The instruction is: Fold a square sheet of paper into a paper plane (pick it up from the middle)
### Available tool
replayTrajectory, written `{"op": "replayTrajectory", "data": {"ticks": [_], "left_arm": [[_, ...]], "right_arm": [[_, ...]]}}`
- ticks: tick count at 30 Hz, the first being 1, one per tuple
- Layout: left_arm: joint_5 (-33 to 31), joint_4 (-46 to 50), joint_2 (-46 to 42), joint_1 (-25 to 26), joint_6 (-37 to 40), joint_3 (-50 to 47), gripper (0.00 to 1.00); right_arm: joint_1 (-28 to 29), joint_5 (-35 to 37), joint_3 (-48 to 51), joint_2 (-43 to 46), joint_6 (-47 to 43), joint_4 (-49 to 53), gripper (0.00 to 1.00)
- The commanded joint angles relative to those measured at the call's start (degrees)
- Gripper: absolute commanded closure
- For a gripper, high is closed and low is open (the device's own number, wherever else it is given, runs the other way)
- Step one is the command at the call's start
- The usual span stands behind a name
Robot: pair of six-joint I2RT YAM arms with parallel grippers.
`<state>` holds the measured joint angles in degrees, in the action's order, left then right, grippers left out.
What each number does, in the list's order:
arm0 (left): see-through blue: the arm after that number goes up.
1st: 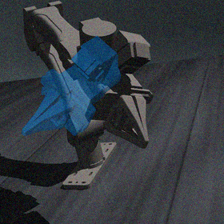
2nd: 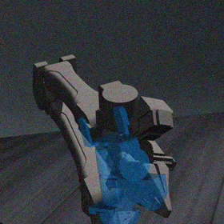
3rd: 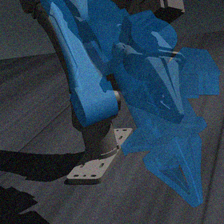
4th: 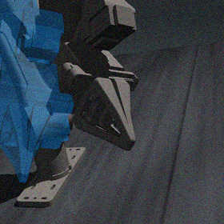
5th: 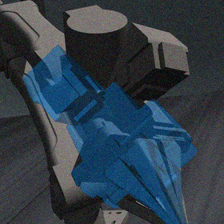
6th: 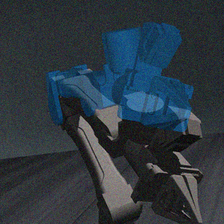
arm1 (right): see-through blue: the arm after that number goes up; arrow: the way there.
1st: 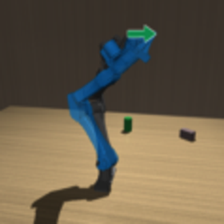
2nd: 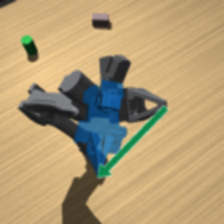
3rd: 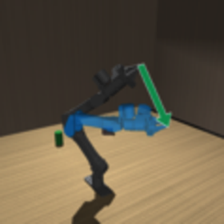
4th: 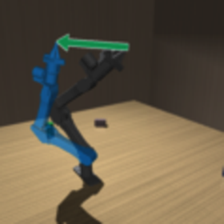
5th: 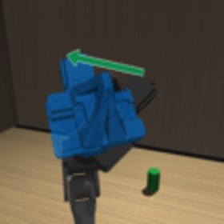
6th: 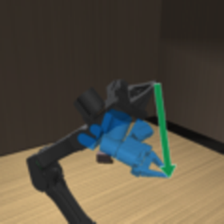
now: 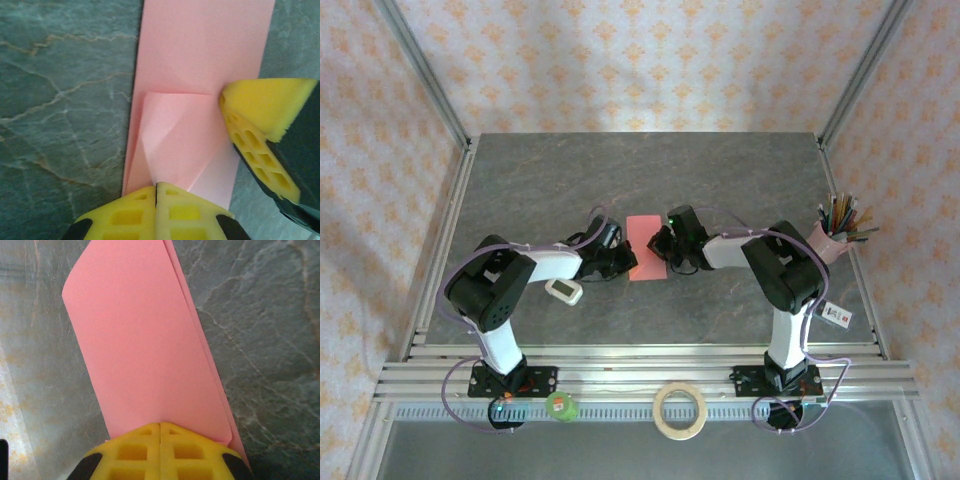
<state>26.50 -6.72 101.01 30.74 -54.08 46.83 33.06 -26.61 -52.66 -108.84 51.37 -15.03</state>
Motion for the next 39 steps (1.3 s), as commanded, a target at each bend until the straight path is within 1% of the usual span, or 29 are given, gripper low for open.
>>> {"op": "replayTrajectory", "data": {"ticks": [1,6,8,11,15,20,24,27,31,39], "left_arm": [[-2.71,3.08,1.27,-0.20,0.40,-0.76,1.00],[-3.21,4.50,1.29,-0.23,1.03,-1.01,1.00],[-3.08,4.84,1.53,-0.24,1.31,-0.81,1.00],[-2.73,5.09,1.95,-0.24,1.72,-0.56,1.00],[-2.77,5.71,2.04,-0.20,2.24,-0.21,1.00],[-2.84,6.34,2.53,-0.13,2.67,0.02,1.00],[-2.99,6.93,2.86,-0.15,2.82,0.06,1.00],[-3.33,7.70,3.12,-0.16,2.98,-0.33,1.00],[-3.72,9.09,3.40,-0.16,3.62,-1.43,1.00],[-3.91,9.31,3.07,-0.16,4.51,-3.50,1.00]], "right_arm": [[-0.19,0.70,-0.98,-1.51,-5.25,8.36,0.98],[-0.28,-0.82,-4.39,3.68,-13.85,9.43,0.93],[-0.27,-1.65,-4.60,4.95,-15.99,10.00,0.91],[0.14,-4.30,-3.63,5.30,-17.26,9.99,0.91],[1.02,-6.16,-2.88,4.10,-17.82,10.15,0.96],[2.04,-7.47,-4.91,1.40,-19.15,12.28,0.98],[2.01,-7.37,-6.05,-0.84,-19.46,13.67,0.99],[1.76,-5.90,-6.59,-2.26,-19.51,14.98,1.00],[-0.82,-4.50,-6.27,-2.91,-17.97,15.06,1.00],[-10.49,-1.81,-6.49,-3.93,-14.82,15.15,1.00]]}}
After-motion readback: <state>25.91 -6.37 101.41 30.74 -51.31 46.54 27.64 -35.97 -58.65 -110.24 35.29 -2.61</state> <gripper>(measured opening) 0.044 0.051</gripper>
